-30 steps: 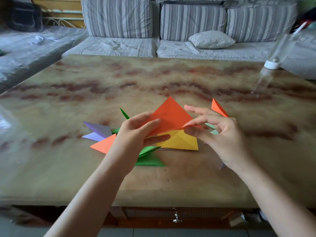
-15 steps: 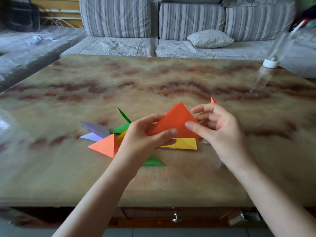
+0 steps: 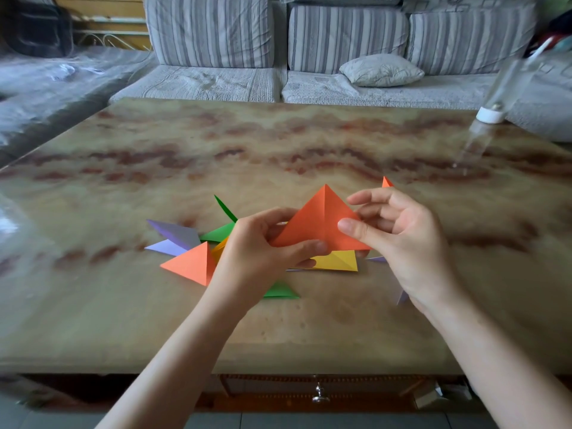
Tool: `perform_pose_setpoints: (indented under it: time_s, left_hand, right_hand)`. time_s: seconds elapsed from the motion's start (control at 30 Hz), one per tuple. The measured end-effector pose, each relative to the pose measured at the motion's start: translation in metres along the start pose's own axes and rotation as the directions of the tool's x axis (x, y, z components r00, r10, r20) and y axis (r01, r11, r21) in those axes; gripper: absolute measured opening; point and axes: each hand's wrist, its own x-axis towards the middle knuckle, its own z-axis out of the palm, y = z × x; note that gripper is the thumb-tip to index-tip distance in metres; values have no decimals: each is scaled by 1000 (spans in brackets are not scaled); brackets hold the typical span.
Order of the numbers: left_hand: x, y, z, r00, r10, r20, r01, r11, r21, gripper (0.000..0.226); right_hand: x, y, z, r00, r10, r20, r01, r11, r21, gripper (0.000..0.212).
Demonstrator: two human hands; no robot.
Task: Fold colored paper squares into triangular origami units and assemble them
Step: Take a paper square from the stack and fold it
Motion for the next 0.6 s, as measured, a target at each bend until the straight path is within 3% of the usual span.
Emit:
perform_pose_setpoints:
  time_s: [0.23,0.37,0.6]
  left_hand:
    - [-1,1,1,999,24,-48,-22,999,43,31]
    - [-1,3,2,993,48,-110,-44,998,42,27]
    - [-3,6,3,993,15,-118,-15,1000,1,25]
  right_hand:
    - [-1,-3,1,998,63,13,-63,997,50,21]
    - [-1,-4,1,988,138,71,-142,988,55,30]
    - [-2,-2,1,976,195,99,-200,979,42,20]
